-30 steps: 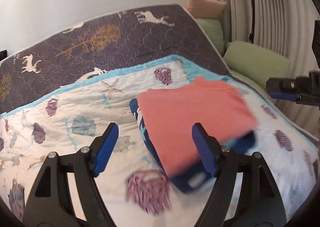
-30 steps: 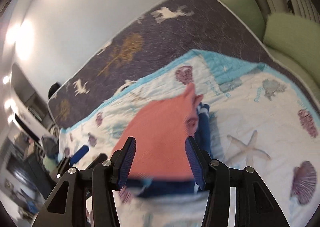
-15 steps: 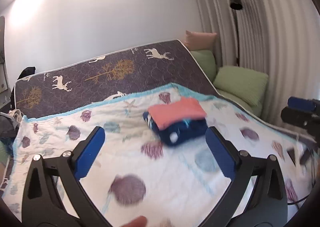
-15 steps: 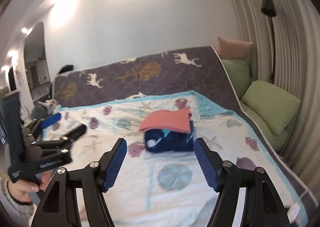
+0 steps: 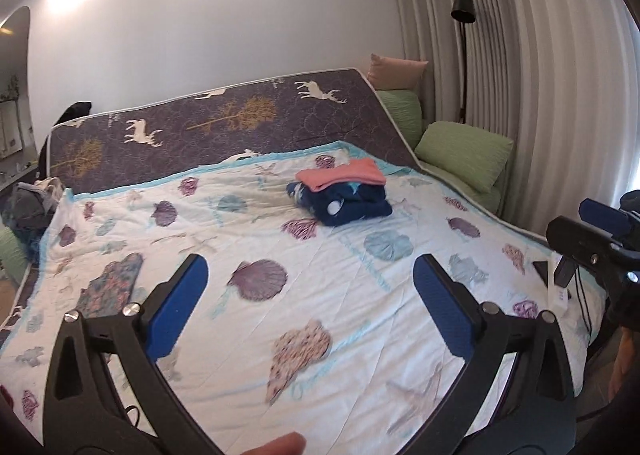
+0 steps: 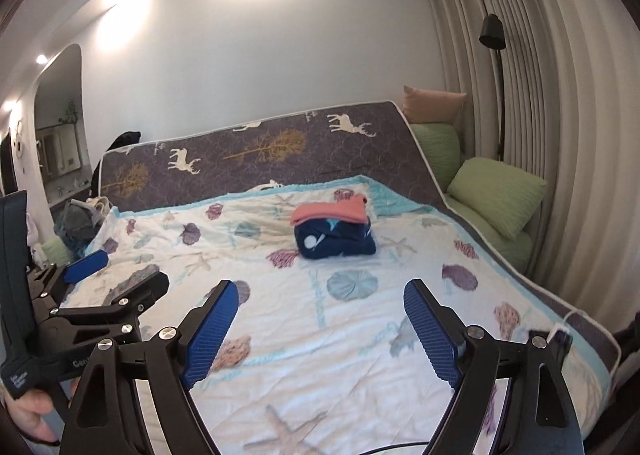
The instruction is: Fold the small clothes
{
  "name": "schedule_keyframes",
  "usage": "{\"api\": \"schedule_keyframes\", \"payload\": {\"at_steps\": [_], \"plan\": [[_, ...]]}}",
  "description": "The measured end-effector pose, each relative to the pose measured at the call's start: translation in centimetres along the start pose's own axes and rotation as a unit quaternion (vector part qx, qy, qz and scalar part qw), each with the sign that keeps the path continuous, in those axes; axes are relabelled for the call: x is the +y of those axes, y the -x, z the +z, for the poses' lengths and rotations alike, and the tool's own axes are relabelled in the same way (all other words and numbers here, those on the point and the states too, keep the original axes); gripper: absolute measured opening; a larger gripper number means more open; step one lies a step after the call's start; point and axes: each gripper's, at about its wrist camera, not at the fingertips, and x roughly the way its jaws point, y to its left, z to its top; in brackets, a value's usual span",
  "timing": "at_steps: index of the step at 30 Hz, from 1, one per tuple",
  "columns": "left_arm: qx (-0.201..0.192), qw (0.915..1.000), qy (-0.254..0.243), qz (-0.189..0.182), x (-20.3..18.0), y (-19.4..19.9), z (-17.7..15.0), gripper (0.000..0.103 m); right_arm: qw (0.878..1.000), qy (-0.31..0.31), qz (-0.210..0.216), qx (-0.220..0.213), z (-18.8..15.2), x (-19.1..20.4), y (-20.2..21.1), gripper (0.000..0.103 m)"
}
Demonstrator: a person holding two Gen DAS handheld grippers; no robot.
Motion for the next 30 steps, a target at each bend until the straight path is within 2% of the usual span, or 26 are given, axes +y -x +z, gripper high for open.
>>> {"api": "schedule_keyframes", "payload": {"at_steps": [4, 9, 14, 30], "plan": [[0.003, 0.9999, 0.015, 0.007, 0.9, 1.7, -1.5, 0.102, 1.0, 0.007, -0.009, 0.004, -1.0, 0.9, 0.9, 0.087], [0.009, 0.9991, 0.012, 0.04, 1.5, 2.4, -3.1, 0.102, 1.0, 0.012, -0.008, 0.014, -1.8, 1.9, 0.8, 0.087], [0.017, 0.9993, 0.021, 0.026, 1.7, 2.6, -3.7, 0.102, 1.0, 0.011, -0.006, 0.026, -2.3, 2.2, 0.5, 0.087], [0.027, 0.9988, 0.027, 0.029, 1.1, 2.1, -4.7, 0.102, 0.999, 0.023, -0.005, 0.038, -3.0, 2.9, 0.0, 0.087]]}}
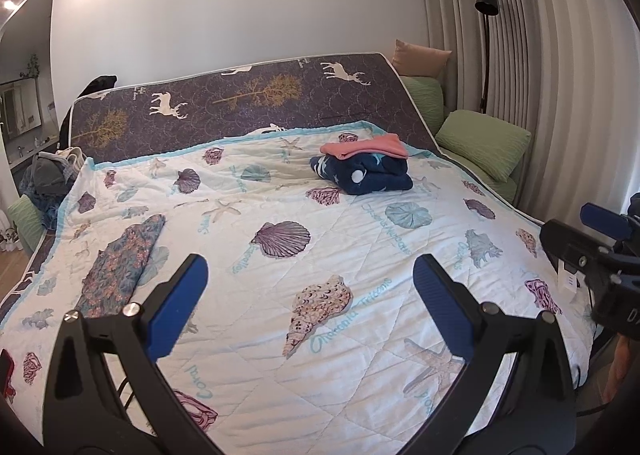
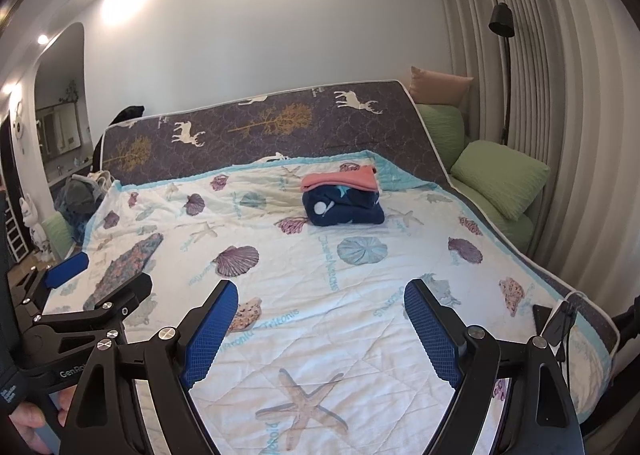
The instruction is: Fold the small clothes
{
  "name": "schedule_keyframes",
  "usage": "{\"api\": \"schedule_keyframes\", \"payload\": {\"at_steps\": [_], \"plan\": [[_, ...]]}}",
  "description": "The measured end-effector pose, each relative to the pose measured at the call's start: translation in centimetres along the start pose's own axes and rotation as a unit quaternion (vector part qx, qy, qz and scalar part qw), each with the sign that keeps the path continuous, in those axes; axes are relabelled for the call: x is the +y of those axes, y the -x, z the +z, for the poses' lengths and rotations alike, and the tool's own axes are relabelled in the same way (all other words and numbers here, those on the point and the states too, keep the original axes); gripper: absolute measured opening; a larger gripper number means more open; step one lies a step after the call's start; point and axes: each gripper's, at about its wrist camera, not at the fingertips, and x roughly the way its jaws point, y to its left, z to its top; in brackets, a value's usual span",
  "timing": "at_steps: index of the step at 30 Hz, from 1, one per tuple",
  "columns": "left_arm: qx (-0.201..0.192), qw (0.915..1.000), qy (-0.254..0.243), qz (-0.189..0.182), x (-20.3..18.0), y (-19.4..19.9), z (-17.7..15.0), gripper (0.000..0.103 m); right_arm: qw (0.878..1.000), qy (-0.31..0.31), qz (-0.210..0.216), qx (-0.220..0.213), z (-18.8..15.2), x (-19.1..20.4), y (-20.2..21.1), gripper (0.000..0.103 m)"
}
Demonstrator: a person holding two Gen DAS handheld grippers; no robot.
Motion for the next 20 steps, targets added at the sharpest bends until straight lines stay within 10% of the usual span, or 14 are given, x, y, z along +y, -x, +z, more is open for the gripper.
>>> {"api": "schedule_keyframes", "payload": {"at_steps": [20], "plan": [[0.022, 0.9997, -0.005, -0.003, -0.38, -0.99, -0.37, 0.102, 1.0, -0.001, 0.0, 0.011, -0.3, -0.09, -1.04, 0.087]]}}
